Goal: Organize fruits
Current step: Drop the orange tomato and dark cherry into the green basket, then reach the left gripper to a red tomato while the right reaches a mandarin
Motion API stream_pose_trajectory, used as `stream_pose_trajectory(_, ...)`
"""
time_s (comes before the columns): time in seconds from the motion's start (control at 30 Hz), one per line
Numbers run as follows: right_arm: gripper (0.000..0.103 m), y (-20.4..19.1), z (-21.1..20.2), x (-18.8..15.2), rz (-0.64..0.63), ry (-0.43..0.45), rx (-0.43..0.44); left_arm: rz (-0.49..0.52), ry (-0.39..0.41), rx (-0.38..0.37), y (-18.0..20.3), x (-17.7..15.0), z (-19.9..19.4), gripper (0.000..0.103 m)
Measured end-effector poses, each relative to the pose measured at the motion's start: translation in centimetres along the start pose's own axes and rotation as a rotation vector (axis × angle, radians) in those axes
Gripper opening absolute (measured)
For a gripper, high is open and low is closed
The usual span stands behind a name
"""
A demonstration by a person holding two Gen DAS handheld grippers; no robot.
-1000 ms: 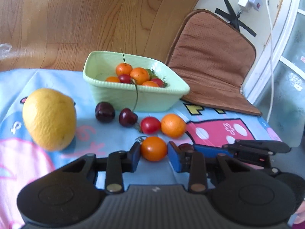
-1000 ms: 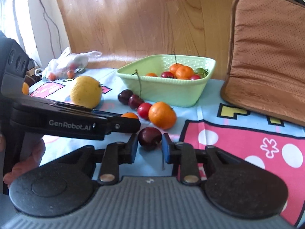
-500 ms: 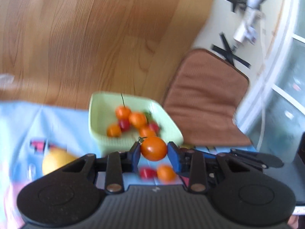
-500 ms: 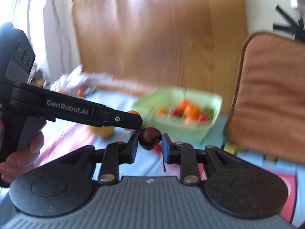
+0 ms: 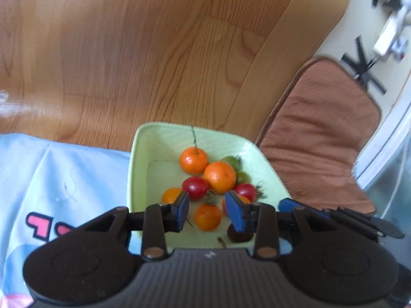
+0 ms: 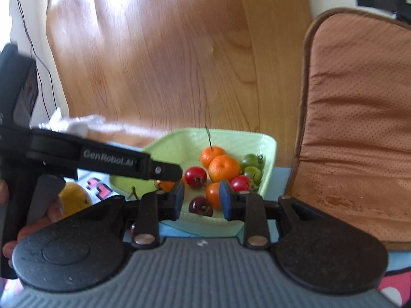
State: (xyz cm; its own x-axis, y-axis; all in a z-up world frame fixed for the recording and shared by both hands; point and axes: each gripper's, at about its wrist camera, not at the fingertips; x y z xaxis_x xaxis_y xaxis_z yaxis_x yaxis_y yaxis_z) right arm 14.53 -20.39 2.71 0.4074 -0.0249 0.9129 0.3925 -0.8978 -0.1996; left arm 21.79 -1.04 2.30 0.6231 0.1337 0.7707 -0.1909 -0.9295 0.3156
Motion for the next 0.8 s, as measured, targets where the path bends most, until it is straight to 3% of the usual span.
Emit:
stream_pose_trajectory(0.13, 0.032, -0.7, -3.3, -0.9, -0.018, 0.02, 0.059, -0.04, 0.099, -0.06, -0.7, -1.3, -5.2, 0.032)
stream_pose_trajectory(0.27, 0.033, -1.9, -4.4, -3.2, -0.082, -0.05, 0.065, -0.023, 0.114, -0.077, -1.0, -4.7, -8.4, 0.031)
stream_pose_trajectory(0.4, 0.049, -3.1, -3.2, -4.5, -0.155, -0.104, 0.013, -0.001, 0.058, -0.06, -1.2, -8.0, -8.5, 0.031)
stream_pose_trajectory(0.5, 0.048, -3.2, -1.6, -4.4, -0.156, -0.141, -0.003, -0.023, 0.015, -0.056, -1.4, -9.0, -7.9, 0.03)
stream_pose_trajectory(0.53, 0.037, -3.0, -1.3, -4.4, -0.149, -0.158, -0.005, -0.023, 0.012, -0.057, -1.3, -9.1, -7.9, 0.03)
stream_pose_trajectory(0.57, 0.037, -2.9, -1.4, -4.4, -0.141, -0.156, -0.003, -0.015, 0.013, -0.057, -1.2, -9.0, -7.9, 0.03)
stream_pose_trajectory(0.8, 0.037, -1.5, -7.3, -6.0, -0.105, -0.115, -0.012, 0.164, 0.018, -0.058, 2.7, -8.4, -6.0, 0.03)
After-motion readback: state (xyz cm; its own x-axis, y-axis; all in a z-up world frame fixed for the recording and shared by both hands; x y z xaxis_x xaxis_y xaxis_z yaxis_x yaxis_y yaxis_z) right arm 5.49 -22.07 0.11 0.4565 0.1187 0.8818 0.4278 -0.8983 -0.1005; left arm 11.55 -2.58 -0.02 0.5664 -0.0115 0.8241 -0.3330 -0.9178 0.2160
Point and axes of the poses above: each gripper's, at about its wrist camera, not at the fingertips, and z roughly the way its jaws point, y to its right, x to its top, and after that the axes turned 4 degrees about y, right-handed
